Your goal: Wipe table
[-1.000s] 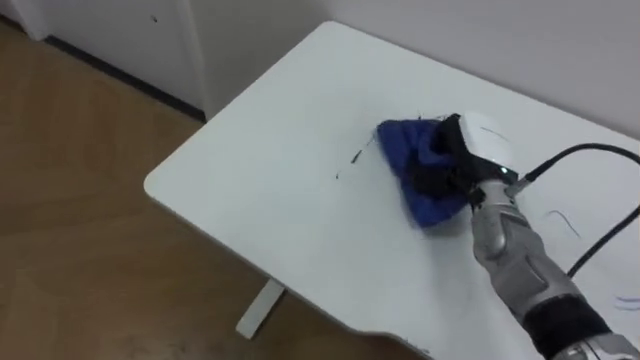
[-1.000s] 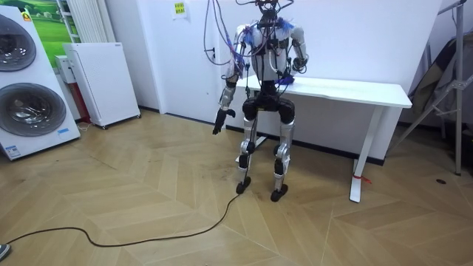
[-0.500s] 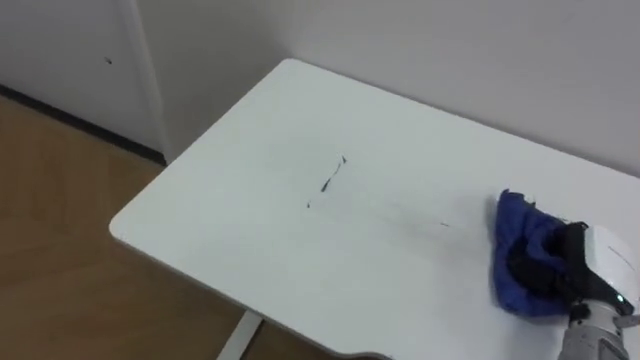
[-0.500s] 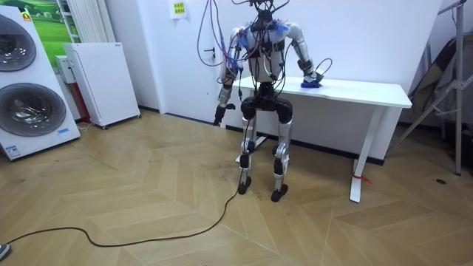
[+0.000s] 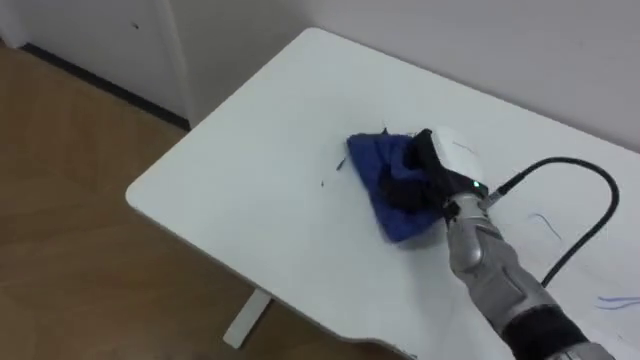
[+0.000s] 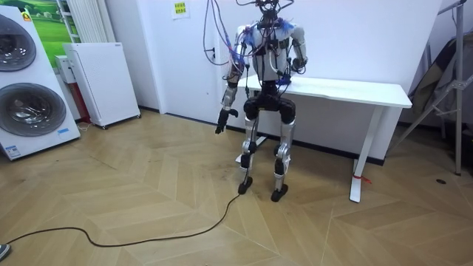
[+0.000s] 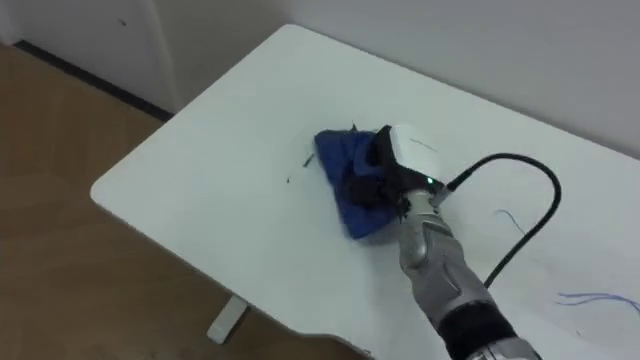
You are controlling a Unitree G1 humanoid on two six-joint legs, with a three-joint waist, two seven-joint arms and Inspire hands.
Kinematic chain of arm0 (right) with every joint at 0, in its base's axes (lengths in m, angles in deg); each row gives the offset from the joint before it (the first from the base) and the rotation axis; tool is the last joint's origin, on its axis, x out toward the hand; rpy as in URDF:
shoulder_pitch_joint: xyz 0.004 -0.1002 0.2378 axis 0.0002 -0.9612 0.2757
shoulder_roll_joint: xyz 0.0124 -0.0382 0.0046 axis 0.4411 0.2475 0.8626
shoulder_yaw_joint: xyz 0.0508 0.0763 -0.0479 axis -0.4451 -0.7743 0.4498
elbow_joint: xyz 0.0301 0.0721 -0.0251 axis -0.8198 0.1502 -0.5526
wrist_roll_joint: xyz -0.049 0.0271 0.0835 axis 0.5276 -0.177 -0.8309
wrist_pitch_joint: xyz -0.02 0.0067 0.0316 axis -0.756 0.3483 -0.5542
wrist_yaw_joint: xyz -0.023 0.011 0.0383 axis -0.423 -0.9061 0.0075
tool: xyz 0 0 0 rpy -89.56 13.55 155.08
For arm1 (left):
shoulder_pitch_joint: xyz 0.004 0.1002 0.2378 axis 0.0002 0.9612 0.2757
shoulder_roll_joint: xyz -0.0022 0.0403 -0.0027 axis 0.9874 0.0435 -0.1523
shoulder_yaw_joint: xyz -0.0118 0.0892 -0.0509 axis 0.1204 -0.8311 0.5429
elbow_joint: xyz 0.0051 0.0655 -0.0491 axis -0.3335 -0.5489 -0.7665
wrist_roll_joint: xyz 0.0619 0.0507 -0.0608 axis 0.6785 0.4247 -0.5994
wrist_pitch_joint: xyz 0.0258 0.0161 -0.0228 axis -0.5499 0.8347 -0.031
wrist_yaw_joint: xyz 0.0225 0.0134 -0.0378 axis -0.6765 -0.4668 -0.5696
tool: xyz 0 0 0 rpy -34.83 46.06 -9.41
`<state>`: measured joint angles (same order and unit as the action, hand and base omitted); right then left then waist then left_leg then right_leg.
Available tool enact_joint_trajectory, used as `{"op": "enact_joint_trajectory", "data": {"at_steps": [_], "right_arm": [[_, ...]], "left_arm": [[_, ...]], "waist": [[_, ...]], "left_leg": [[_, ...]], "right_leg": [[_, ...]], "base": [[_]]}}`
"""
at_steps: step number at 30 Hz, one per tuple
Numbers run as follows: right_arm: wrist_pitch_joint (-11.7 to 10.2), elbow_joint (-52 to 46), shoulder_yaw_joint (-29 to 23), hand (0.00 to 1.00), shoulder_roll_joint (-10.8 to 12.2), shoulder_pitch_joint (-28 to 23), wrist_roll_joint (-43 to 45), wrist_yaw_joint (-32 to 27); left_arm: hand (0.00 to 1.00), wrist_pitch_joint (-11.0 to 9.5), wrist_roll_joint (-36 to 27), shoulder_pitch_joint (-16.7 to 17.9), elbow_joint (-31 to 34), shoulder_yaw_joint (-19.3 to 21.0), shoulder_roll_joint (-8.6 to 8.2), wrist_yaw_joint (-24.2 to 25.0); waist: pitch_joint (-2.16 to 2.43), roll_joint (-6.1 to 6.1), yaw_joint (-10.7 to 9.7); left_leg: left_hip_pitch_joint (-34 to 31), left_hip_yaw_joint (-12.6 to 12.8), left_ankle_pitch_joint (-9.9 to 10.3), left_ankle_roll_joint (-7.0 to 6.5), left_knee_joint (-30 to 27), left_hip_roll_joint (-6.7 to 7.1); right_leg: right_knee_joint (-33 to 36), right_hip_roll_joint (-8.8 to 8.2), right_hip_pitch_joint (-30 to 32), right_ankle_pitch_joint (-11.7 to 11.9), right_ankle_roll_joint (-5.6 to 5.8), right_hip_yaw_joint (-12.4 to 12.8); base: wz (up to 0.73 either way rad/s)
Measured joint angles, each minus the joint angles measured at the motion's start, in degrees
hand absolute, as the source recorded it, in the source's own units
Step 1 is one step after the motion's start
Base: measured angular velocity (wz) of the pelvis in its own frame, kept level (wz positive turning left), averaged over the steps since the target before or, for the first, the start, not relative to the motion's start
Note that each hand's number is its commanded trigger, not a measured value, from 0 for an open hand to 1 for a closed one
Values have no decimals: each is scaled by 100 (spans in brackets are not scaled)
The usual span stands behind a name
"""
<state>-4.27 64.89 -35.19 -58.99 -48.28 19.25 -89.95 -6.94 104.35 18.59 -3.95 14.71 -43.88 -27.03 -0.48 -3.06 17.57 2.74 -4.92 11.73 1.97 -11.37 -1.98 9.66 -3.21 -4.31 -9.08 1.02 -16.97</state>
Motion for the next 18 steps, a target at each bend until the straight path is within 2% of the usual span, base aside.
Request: {"op": "enact_joint_trajectory", "data": {"at_steps": [1,2,3,6,7,9,10,12,13,14,15,16,17,18], "right_arm": [[-327,67,-247,100,-37,-319,-131,-172],[-582,65,-680,100,-41,-704,-213,-293],[-780,81,-1100,100,-45,-1089,-339,-444],[-998,97,-1901,100,-183,-1867,-525,-756],[-1020,167,-1998,100,-226,-1965,-619,-802],[-1046,451,-2229,100,-374,-2158,-748,-936],[-1044,598,-2324,100,-478,-2223,-823,-989],[-1018,739,-2367,100,-539,-2229,-820,-1026],[-923,753,-2339,100,-529,-2218,-819,-1083],[-738,749,-2235,100,-514,-2088,-817,-1119],[-509,755,-2082,100,-499,-1889,-815,-1162],[-387,745,-1965,100,-433,-1743,-804,-1175],[-71,764,-1789,100,-351,-1387,-584,-1177],[199,767,-1482,100,-232,-1051,-262,-1168]], "left_arm": [[0,-37,1,113,-93,83,12,-8],[0,-64,61,159,-156,221,6,-23],[0,-138,84,198,-180,391,10,-52],[0,-197,199,220,-229,830,5,-135],[0,-199,208,210,-235,917,4,-144],[0,-205,211,154,-231,1042,17,-179],[0,-236,228,66,-228,1052,10,-179],[0,-318,239,-39,-213,1034,-8,-181],[0,-321,238,-102,-223,963,-26,-196],[0,-316,211,-142,-254,813,-46,-213],[0,-313,199,-247,-398,599,-58,-239],[0,-311,178,-326,-477,508,-71,-246],[0,-315,149,-467,-609,426,-121,-266],[0,-314,114,-653,-796,430,-162,-309]], "waist": [[0,-3,-214],[8,-50,-412],[5,-86,-515],[19,-170,-665],[34,-191,-712],[107,-189,-902],[132,-158,-946],[152,-118,-935],[151,-77,-898],[154,-1,-871],[136,136,-741],[139,217,-633],[113,336,-422],[93,398,-191]], "left_leg": [[39,18,-13,-21,1,33],[73,114,-29,-47,21,79],[137,219,-39,-63,42,92],[250,472,-38,-65,51,116],[271,472,-37,-66,50,131],[310,501,-19,-96,15,170],[371,617,13,-147,2,171],[418,679,95,-227,-37,169],[479,743,144,-252,-39,151],[513,752,234,-264,-139,123],[510,750,384,-287,-345,70],[481,743,476,-300,-506,53],[401,657,635,-336,-806,37],[287,641,724,-361,-1022,9]], "right_leg": [[-2,-40,-121,-24,39,-82],[0,-101,-223,-75,122,-38],[-9,-129,-306,-88,143,-26],[-1,-184,-377,-89,146,-4],[5,-198,-403,-87,150,-13],[12,-239,-457,-87,150,-24],[35,-256,-483,-89,155,-7],[65,-265,-482,-122,209,4],[139,-270,-480,-135,230,9],[252,-270,-464,-141,239,-18],[435,-260,-391,-146,242,-76],[567,-253,-348,-160,221,-119],[860,-285,-149,-190,154,-282],[1140,-336,114,-156,81,-400]], "base": [[85],[92],[57],[-11],[-22],[-11],[-32],[-46],[-49],[-75],[-81],[-119],[-137],[-141]]}}
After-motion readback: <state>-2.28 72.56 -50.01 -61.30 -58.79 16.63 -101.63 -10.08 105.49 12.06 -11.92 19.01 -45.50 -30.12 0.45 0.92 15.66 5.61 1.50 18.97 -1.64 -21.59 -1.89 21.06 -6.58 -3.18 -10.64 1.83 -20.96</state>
